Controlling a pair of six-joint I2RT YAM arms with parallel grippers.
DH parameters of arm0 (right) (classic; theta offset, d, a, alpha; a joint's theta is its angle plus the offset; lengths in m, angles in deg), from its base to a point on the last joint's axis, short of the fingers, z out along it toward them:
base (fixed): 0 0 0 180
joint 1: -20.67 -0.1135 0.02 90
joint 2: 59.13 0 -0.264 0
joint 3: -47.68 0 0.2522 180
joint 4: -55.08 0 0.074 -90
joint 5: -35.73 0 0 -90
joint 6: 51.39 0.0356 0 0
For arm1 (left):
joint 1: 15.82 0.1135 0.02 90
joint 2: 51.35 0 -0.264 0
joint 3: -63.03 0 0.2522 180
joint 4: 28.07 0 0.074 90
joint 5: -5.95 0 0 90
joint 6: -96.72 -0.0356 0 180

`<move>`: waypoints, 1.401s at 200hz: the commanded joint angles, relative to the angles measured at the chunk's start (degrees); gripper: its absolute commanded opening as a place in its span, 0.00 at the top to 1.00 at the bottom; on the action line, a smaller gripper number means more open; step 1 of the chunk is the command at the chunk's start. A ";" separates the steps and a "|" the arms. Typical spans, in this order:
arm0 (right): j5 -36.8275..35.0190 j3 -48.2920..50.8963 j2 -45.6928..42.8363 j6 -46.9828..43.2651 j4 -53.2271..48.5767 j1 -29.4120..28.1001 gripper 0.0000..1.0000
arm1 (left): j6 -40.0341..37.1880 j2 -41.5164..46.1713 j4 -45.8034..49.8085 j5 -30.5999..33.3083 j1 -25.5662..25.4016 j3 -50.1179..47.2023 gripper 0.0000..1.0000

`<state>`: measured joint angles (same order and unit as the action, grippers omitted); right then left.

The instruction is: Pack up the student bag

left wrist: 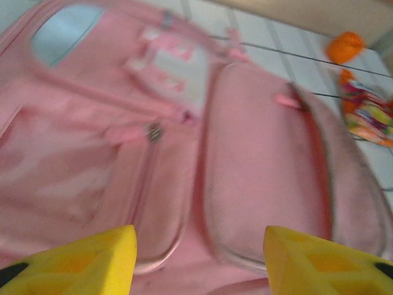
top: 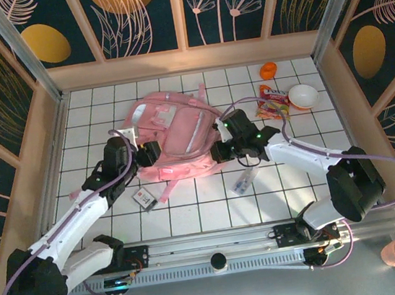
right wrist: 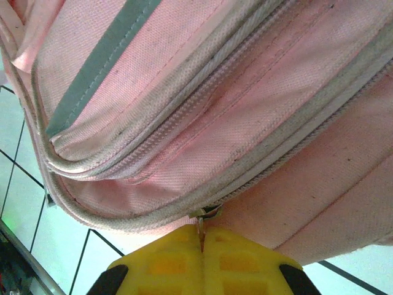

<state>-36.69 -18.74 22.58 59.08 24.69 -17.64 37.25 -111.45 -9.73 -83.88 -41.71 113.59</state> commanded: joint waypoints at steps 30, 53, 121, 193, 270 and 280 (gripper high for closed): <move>-2.66 0.21 0.14 6.66 7.39 -7.14 1.00 | 14.01 -9.36 0.83 4.75 2.18 -0.07 0.42; -3.54 -0.14 1.58 9.26 10.25 -10.38 1.00 | 16.72 -14.67 -7.53 2.21 4.07 -0.85 0.42; -3.41 -4.28 9.16 13.92 19.11 -13.86 1.00 | 16.05 -32.83 -12.38 -1.55 6.24 17.65 0.34; -4.51 -12.30 17.27 15.96 19.53 -13.88 1.00 | 36.94 -17.38 4.25 -5.27 6.26 14.06 0.27; -4.07 -13.86 18.60 14.89 18.70 -13.90 1.00 | 57.54 -13.02 8.08 -12.95 4.41 7.02 0.32; -3.79 -14.13 18.79 14.79 18.72 -13.90 1.00 | 58.19 -13.49 7.52 -13.16 4.06 7.36 0.33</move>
<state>-40.60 -29.82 40.33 73.94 41.33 -31.36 88.35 -124.82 -1.86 -93.92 -36.68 120.84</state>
